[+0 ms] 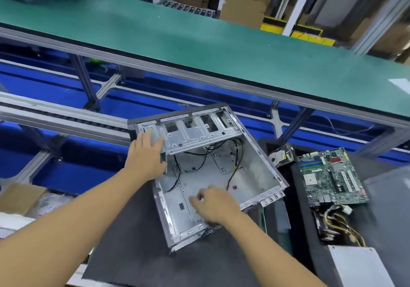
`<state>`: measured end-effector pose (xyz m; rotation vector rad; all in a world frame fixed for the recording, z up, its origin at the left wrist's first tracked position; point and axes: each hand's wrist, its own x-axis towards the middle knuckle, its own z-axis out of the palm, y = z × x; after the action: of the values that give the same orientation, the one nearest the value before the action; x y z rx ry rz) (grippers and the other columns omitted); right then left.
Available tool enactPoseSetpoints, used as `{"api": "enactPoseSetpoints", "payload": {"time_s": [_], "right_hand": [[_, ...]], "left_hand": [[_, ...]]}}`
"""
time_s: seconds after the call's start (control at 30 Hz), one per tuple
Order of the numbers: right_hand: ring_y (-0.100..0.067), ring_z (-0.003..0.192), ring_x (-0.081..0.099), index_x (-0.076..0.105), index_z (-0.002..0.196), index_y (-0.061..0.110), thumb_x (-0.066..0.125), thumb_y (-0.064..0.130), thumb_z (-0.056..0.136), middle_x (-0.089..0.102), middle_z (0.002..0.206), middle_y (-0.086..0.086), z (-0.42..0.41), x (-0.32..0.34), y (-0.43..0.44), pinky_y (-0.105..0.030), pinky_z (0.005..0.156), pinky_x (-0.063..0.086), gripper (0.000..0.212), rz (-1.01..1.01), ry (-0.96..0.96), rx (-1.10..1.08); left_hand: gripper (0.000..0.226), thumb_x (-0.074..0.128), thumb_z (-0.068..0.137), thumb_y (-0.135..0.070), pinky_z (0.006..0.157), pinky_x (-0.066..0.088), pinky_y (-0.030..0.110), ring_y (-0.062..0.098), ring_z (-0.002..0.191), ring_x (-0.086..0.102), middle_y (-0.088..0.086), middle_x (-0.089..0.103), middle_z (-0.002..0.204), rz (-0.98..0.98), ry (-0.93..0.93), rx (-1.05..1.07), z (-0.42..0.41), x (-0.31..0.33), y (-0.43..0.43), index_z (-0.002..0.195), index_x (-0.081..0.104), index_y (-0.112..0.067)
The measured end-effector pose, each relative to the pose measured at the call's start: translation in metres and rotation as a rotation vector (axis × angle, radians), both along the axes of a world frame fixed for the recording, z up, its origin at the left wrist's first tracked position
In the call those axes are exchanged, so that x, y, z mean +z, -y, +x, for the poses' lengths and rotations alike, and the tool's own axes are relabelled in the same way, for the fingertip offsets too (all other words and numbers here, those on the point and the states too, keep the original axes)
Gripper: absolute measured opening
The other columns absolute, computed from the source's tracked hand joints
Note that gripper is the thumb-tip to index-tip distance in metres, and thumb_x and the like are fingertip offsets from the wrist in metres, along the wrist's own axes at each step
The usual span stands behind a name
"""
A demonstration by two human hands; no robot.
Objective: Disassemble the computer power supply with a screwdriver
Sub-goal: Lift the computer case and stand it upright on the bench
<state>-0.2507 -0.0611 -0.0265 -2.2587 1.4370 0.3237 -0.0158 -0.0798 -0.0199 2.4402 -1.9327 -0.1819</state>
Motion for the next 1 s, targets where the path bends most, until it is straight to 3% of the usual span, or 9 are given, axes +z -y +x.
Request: {"api": "enactPoseSetpoints", "payload": {"time_s": [0.2, 0.33, 0.47, 0.67, 0.8, 0.87, 0.9, 0.93, 1.0], "right_hand": [[-0.027, 0.057, 0.056, 0.056, 0.061, 0.011, 0.024, 0.068, 0.087, 0.058, 0.059, -0.006, -0.005, 0.008, -0.013, -0.034, 0.063, 0.050, 0.070, -0.082, -0.001, 0.190], [-0.029, 0.055, 0.051, 0.043, 0.055, 0.011, 0.034, 0.053, 0.087, 0.053, 0.058, -0.006, -0.013, 0.002, -0.015, -0.030, 0.051, 0.038, 0.054, -0.197, 0.019, 0.258], [-0.030, 0.058, 0.050, 0.044, 0.055, 0.012, 0.024, 0.051, 0.084, 0.056, 0.064, -0.006, -0.015, -0.001, -0.015, -0.033, 0.055, 0.043, 0.053, -0.257, 0.021, 0.268], [-0.026, 0.054, 0.049, 0.039, 0.055, 0.015, 0.019, 0.047, 0.080, 0.053, 0.060, -0.001, -0.050, 0.012, 0.004, -0.029, 0.052, 0.031, 0.046, -0.301, -0.012, 0.227], [-0.030, 0.057, 0.049, 0.051, 0.047, 0.009, 0.030, 0.036, 0.085, 0.053, 0.058, -0.006, -0.084, 0.020, 0.019, -0.037, 0.064, 0.045, 0.051, -0.493, 0.077, 0.105], [-0.031, 0.087, 0.058, 0.067, 0.059, 0.010, 0.044, 0.031, 0.088, 0.064, 0.090, -0.005, -0.092, 0.020, 0.022, -0.044, 0.086, 0.045, 0.043, -0.576, 0.082, -0.067], [-0.032, 0.111, 0.052, 0.074, 0.081, 0.015, 0.051, 0.031, 0.089, 0.060, 0.119, -0.005, -0.092, 0.021, 0.022, -0.045, 0.099, 0.037, 0.029, -0.575, 0.018, -0.184], [-0.033, 0.128, 0.040, 0.070, 0.111, 0.019, 0.057, 0.030, 0.089, 0.044, 0.142, -0.007, -0.091, 0.020, 0.021, -0.045, 0.107, 0.031, 0.027, -0.539, -0.026, -0.290], [-0.037, 0.137, 0.027, 0.028, 0.152, 0.021, 0.062, 0.026, 0.091, 0.015, 0.158, -0.012, -0.084, 0.017, 0.018, -0.043, 0.104, 0.034, 0.070, -0.372, -0.002, -0.507]], "left_hand": [[0.100, 0.053, 0.085, -0.060, 0.123, 0.002, 0.053, 0.036, 0.152, -0.010, 0.016, -0.013, 0.165, 0.088, 0.074, -0.022, 0.029, -0.003, 0.031, 0.159, -0.004, -0.025], [0.110, 0.051, 0.075, -0.071, 0.120, -0.005, 0.060, 0.040, 0.150, -0.019, 0.015, -0.023, 0.163, 0.173, 0.101, -0.100, 0.043, -0.001, 0.049, 0.157, -0.012, -0.034], [0.111, 0.051, 0.070, -0.071, 0.117, -0.001, 0.067, 0.041, 0.150, -0.019, 0.013, -0.023, 0.164, 0.242, 0.112, -0.145, 0.050, 0.004, 0.052, 0.156, -0.010, -0.040], [0.102, 0.045, 0.081, -0.064, 0.112, 0.013, 0.069, 0.055, 0.146, -0.009, 0.026, -0.020, 0.161, 0.322, 0.206, -0.024, 0.014, 0.014, 0.028, 0.158, -0.012, -0.029], [0.106, 0.035, 0.081, -0.074, 0.107, 0.022, 0.067, 0.063, 0.142, 0.002, 0.039, -0.011, 0.157, 0.458, 0.285, 0.128, -0.023, 0.020, 0.001, 0.158, -0.012, -0.017], [0.111, 0.035, 0.081, -0.077, 0.109, 0.017, 0.071, 0.063, 0.142, 0.003, 0.042, -0.007, 0.156, 0.533, 0.300, 0.179, -0.032, 0.021, -0.011, 0.157, -0.011, -0.010], [0.113, 0.034, 0.080, -0.079, 0.108, 0.017, 0.073, 0.062, 0.143, 0.003, 0.041, -0.004, 0.157, 0.554, 0.308, 0.184, -0.034, 0.022, -0.014, 0.157, -0.010, -0.009], [0.116, 0.032, 0.079, -0.084, 0.106, 0.017, 0.076, 0.059, 0.145, 0.002, 0.038, -0.001, 0.158, 0.566, 0.309, 0.174, -0.033, 0.025, -0.016, 0.158, -0.008, -0.009], [0.121, 0.020, 0.072, -0.094, 0.103, 0.016, 0.079, 0.054, 0.146, 0.007, 0.032, 0.007, 0.160, 0.555, 0.290, 0.140, -0.025, 0.034, -0.013, 0.158, -0.002, -0.013]]}}
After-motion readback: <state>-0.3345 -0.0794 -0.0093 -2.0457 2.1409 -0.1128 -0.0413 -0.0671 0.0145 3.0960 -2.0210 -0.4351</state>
